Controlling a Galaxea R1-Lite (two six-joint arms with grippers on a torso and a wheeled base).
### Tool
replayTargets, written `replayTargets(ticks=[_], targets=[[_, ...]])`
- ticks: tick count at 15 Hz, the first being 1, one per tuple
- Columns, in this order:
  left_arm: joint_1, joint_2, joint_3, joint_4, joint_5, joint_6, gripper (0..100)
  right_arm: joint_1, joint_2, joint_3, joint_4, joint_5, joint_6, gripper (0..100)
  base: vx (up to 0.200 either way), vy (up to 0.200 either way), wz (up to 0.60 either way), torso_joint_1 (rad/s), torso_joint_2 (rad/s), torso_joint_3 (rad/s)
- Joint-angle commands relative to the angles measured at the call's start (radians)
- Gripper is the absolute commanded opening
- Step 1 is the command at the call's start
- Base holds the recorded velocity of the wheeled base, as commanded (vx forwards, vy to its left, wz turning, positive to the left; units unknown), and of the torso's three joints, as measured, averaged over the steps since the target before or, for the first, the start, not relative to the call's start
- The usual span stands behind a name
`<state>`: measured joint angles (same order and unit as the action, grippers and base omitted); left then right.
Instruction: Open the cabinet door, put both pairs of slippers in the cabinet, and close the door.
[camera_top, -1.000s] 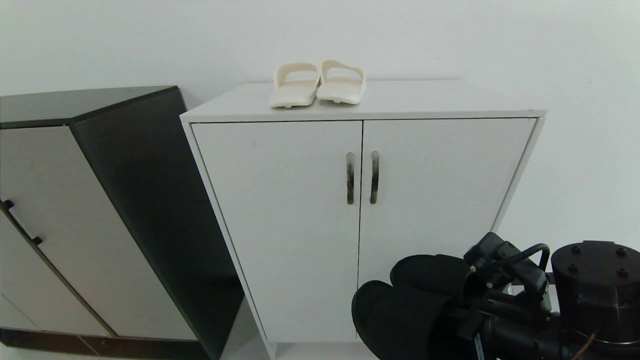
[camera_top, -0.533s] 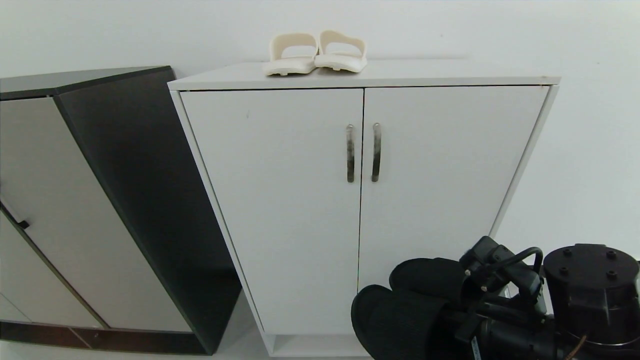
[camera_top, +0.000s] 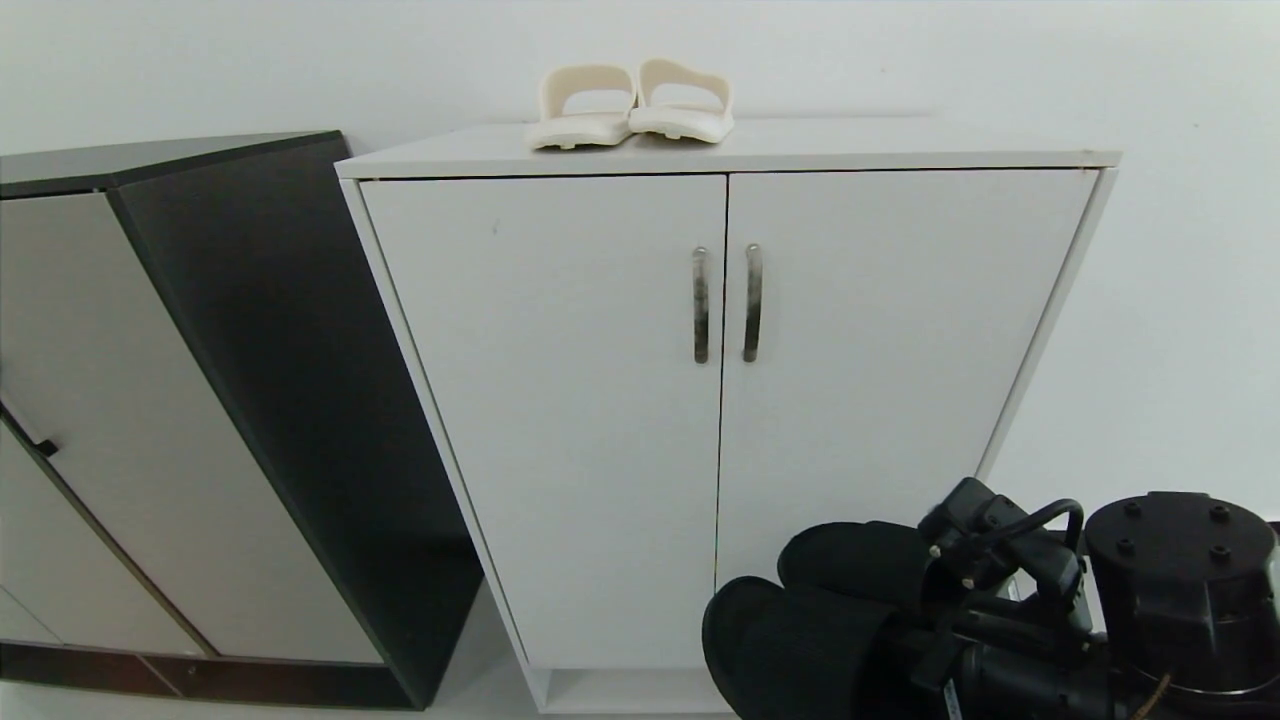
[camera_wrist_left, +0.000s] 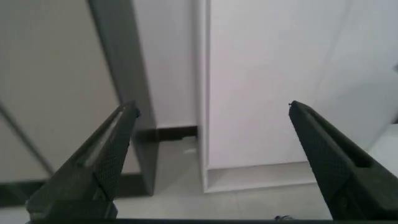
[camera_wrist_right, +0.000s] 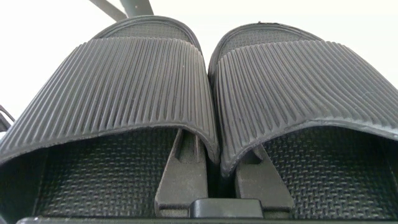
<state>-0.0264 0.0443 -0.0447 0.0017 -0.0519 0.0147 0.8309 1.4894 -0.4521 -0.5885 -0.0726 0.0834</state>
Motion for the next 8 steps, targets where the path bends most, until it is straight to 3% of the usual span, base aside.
replayTargets(ticks=[1,2,4,6,7,8], targets=[[-0.037,0.171,-0.17,-0.002,-0.108,-0.018,100,0.001,-0.001,0.001,-0.001,0.0,0.001,0,0.0,0.0,0.0,0.0,0.0,0.0],[-0.04,0.332,-0.248,-0.006,-0.204,-0.018,100,0.001,-0.003,0.0,-0.001,0.002,-0.001,0,0.0,0.0,0.0,0.0,0.0,0.0],[-0.043,0.536,-0.31,-0.043,-0.39,-0.016,100,0.001,-0.004,-0.002,-0.001,0.002,-0.002,0,0.0,0.0,0.0,0.0,0.0,0.0],[-0.05,0.666,-0.342,-0.149,-0.491,-0.016,100,0.002,-0.008,0.001,-0.001,0.002,-0.002,0,0.0,0.0,0.0,0.0,0.0,0.0],[-0.118,0.773,-0.393,-0.23,-0.525,-0.018,100,0.005,-0.006,0.006,-0.001,0.004,-0.002,0,0.0,0.0,0.0,0.0,0.0,0.0],[-0.211,0.85,-0.443,-0.246,-0.523,-0.019,100,0.011,-0.006,0.006,-0.001,0.002,-0.002,0,0.0,0.0,0.0,0.0,0.0,0.0]])
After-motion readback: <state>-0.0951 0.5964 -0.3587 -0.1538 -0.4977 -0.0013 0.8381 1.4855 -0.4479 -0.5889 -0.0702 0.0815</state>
